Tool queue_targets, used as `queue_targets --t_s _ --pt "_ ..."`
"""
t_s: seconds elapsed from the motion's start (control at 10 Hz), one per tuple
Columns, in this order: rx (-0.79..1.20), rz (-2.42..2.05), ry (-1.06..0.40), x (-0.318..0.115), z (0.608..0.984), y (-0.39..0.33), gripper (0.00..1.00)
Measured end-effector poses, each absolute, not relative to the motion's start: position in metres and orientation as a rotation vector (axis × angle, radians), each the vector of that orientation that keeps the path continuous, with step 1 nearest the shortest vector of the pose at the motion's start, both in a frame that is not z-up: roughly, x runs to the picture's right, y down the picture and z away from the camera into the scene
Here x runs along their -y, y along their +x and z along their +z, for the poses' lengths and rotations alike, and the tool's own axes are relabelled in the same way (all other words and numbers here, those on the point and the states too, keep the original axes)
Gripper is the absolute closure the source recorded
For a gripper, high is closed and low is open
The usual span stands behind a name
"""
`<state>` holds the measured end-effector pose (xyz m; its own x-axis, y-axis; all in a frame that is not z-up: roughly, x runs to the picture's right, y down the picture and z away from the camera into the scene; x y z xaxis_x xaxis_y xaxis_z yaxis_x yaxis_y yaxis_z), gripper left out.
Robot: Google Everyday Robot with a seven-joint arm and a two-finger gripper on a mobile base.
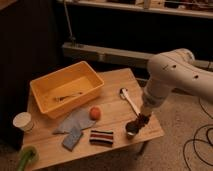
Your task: Place grapes in metal cup
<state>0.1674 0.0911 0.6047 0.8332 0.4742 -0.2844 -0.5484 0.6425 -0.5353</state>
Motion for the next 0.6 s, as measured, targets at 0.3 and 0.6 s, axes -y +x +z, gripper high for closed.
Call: queue_targets --t_s 0.3,0.6 --pt "-0.117 0.578 -0.67 -0.097 0.61 0.162 0.98" --pt "-0.109 0.57 -0.682 -0.1 0.614 0.155 0.98"
